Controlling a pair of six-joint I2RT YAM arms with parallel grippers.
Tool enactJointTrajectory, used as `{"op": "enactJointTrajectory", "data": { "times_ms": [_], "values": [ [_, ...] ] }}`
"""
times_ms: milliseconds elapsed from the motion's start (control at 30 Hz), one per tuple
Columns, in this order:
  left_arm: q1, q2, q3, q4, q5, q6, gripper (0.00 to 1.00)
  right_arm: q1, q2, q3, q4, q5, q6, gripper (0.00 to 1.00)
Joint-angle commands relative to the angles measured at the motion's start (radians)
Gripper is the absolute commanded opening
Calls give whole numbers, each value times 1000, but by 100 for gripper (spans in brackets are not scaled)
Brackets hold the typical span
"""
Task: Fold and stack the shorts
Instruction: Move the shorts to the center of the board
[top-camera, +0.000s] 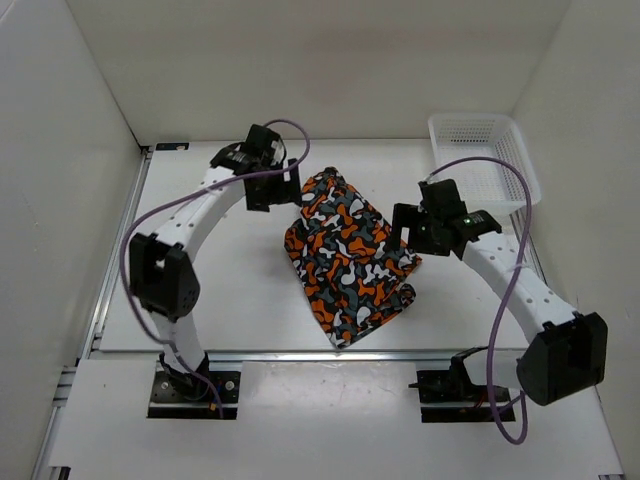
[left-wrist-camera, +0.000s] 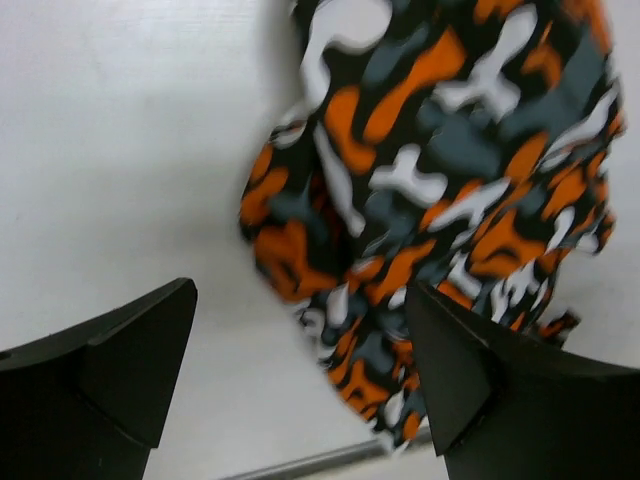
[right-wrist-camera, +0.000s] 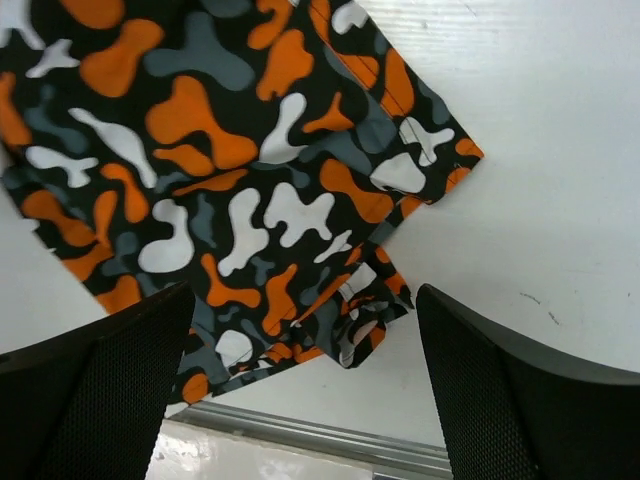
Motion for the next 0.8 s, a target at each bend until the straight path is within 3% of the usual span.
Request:
{"op": "enactJointTrajectory", "data": {
  "times_ms": [0, 100, 233, 300, 367, 400, 433, 467, 500, 533, 567, 600, 633, 767],
  "values": [
    [3, 189, 250, -1, 48, -16, 97, -29, 38, 25, 39, -4, 11, 97],
    [-7, 396, 459, -64, 82, -25, 100, -56, 136, 46, 64, -15, -10, 97],
    [-25, 588, 625, -107, 146, -3, 100, -95, 309, 58, 132, -50, -42, 95],
    [-25, 612, 638, -107, 169, -3, 100, -105, 360, 72, 159, -62, -52, 93],
    [-25, 622, 638, -98, 198, -3, 87, -114, 426, 72, 191, -71, -61, 86],
    [-25, 623, 638, -98, 209, -3, 75, -114, 443, 83, 206, -88, -61, 84],
    [-25, 623, 638, -85, 209, -3, 54, -114, 475, 83, 231, -100, -61, 81],
    [-25, 623, 649, -85, 220, -3, 15, -114, 489, 95, 231, -100, -61, 70],
    [-25, 623, 649, -85, 229, -3, 10, -114, 503, 117, 240, -110, -52, 63],
    [-25, 623, 661, -85, 238, -3, 10, -114, 514, 132, 240, -110, -52, 52],
    [-14, 613, 681, -85, 239, 6, 10, -123, 527, 149, 240, -110, -52, 24],
    [-14, 613, 692, -85, 248, 6, 10, -123, 528, 173, 220, -110, -52, 8],
    [-5, 601, 692, -85, 248, 6, 10, -123, 528, 228, 205, -110, -38, 0],
    [41, 546, 776, -85, 272, -17, 10, -134, 472, 418, 141, -99, -38, 0]
  ]
}}
